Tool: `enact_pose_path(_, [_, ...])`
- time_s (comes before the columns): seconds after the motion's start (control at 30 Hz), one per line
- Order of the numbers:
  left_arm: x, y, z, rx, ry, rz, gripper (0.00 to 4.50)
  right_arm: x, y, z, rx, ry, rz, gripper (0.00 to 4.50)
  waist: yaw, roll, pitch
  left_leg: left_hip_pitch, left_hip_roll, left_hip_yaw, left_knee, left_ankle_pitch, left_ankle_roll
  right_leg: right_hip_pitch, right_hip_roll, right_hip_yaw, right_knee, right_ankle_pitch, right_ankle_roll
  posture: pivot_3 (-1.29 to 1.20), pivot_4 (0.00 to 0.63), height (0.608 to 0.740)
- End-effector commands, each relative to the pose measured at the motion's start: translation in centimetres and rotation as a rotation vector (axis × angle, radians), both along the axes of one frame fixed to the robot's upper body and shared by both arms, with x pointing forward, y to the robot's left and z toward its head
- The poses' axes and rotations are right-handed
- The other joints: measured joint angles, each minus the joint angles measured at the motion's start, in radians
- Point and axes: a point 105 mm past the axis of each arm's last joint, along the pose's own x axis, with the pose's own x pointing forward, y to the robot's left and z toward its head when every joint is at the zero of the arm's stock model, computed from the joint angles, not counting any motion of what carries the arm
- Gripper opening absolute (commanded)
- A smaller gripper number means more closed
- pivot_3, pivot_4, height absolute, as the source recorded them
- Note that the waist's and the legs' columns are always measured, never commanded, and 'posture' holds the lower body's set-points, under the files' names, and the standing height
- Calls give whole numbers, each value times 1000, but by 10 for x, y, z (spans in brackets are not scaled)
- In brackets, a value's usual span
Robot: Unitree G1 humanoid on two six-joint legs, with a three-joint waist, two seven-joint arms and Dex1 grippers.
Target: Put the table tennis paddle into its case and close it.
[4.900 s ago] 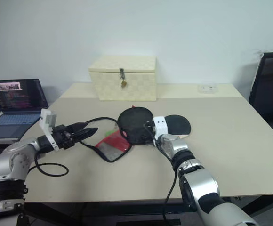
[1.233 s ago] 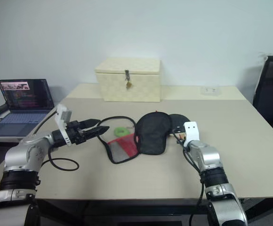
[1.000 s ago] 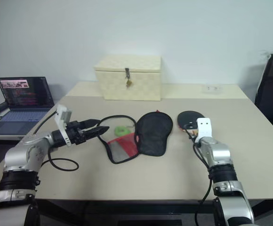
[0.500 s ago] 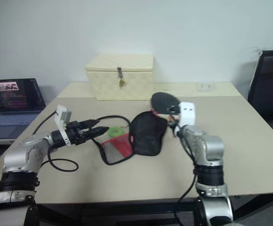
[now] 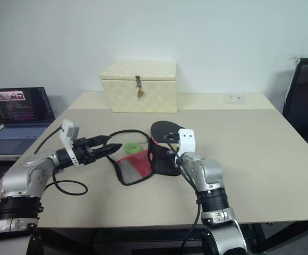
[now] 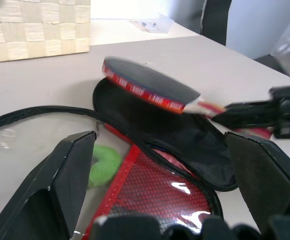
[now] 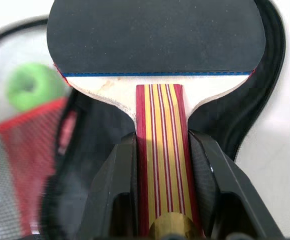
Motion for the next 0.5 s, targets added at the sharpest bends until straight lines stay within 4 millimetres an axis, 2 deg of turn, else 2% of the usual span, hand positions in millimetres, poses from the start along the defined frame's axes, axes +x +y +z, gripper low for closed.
enact_pose_path(0.03, [-5,2,18,2,-66,1,4500,4,16,23,39,-98,18,1086,0,0,0,0,0,0,0,0,0,0,0,0,0,0,0,0,150,740])
enact_pose_path(0.5, [-5,1,18,-1,-65,4,4500,16,28,20,69,-97,-22,1086,-1,0,0,0,0,0,0,0,0,0,0,0,0,0,0,0,150,740])
